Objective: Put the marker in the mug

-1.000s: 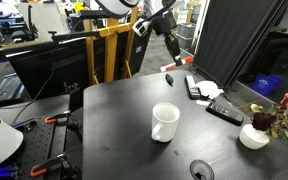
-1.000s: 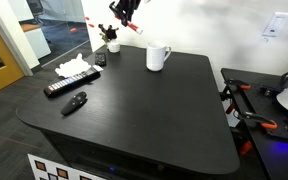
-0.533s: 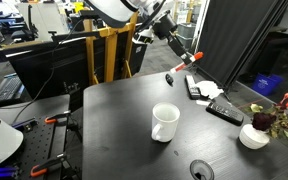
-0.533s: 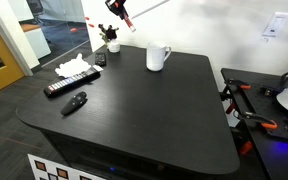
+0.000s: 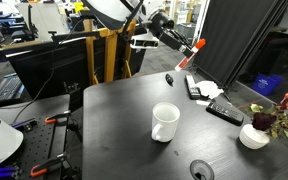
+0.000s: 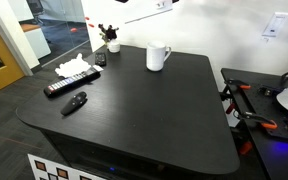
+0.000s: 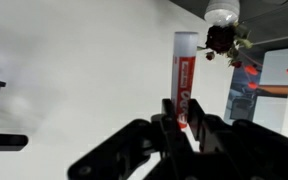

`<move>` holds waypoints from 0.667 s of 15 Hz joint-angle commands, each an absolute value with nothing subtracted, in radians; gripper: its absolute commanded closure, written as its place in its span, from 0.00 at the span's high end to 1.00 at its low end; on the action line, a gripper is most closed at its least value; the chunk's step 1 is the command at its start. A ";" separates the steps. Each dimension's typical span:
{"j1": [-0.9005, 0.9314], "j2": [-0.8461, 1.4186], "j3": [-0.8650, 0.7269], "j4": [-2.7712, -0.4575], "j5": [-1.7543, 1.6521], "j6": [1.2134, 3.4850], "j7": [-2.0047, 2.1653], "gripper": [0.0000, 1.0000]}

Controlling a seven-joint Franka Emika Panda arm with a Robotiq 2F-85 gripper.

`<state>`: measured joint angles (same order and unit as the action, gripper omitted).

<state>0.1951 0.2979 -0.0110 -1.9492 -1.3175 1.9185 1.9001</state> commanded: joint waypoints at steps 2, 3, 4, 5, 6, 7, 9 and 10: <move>0.191 0.343 0.024 -1.903 -1.329 1.701 2.079 0.05; 0.190 0.354 0.028 -1.895 -1.324 1.657 2.116 0.05; 0.187 0.365 0.031 -1.886 -1.315 1.618 2.154 0.05; 0.183 0.378 0.032 -1.877 -1.305 1.584 2.195 0.05; 0.177 0.387 0.034 -1.873 -1.296 1.568 2.226 0.05; 0.170 0.397 0.035 -1.868 -1.286 1.562 2.252 0.05; 0.155 0.416 0.037 -1.861 -1.268 1.572 2.296 0.05; 0.151 0.425 0.036 -1.857 -1.262 1.573 2.311 0.05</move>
